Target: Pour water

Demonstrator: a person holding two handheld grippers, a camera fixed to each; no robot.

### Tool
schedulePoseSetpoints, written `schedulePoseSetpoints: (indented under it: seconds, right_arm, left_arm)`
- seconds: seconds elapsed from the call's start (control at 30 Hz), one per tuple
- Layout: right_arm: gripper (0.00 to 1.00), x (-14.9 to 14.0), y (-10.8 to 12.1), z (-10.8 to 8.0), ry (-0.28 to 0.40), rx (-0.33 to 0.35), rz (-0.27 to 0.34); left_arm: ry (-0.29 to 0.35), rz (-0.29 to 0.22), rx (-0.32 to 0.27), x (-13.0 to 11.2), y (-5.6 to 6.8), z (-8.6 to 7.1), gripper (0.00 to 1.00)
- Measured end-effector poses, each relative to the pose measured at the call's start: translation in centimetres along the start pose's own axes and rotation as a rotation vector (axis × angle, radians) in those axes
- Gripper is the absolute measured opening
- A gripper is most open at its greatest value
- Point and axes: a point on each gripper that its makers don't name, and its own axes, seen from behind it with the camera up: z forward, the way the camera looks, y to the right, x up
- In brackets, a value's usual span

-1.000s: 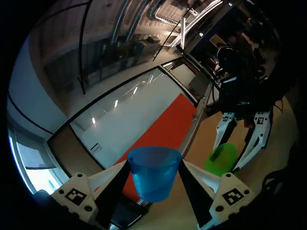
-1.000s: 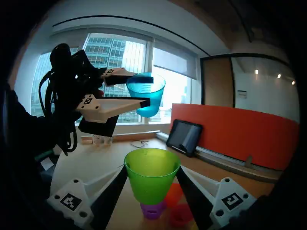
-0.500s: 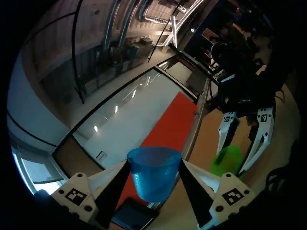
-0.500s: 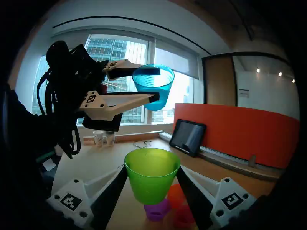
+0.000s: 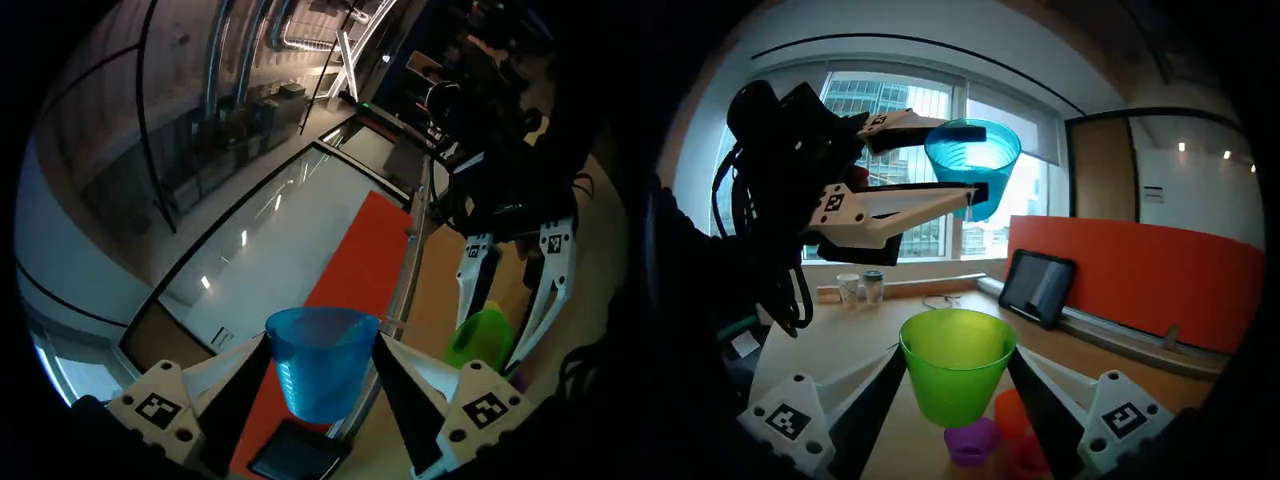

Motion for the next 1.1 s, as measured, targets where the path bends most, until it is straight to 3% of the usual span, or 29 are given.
schedulePoseSetpoints:
  seconds: [1.1]
  right_arm:
    - [0.90, 0.4, 0.2, 0.2, 0.008, 0.001, -0.005]
  left_arm:
    - [0.003, 0.169, 0.015, 1.1, -0.2, 0.2, 0.86]
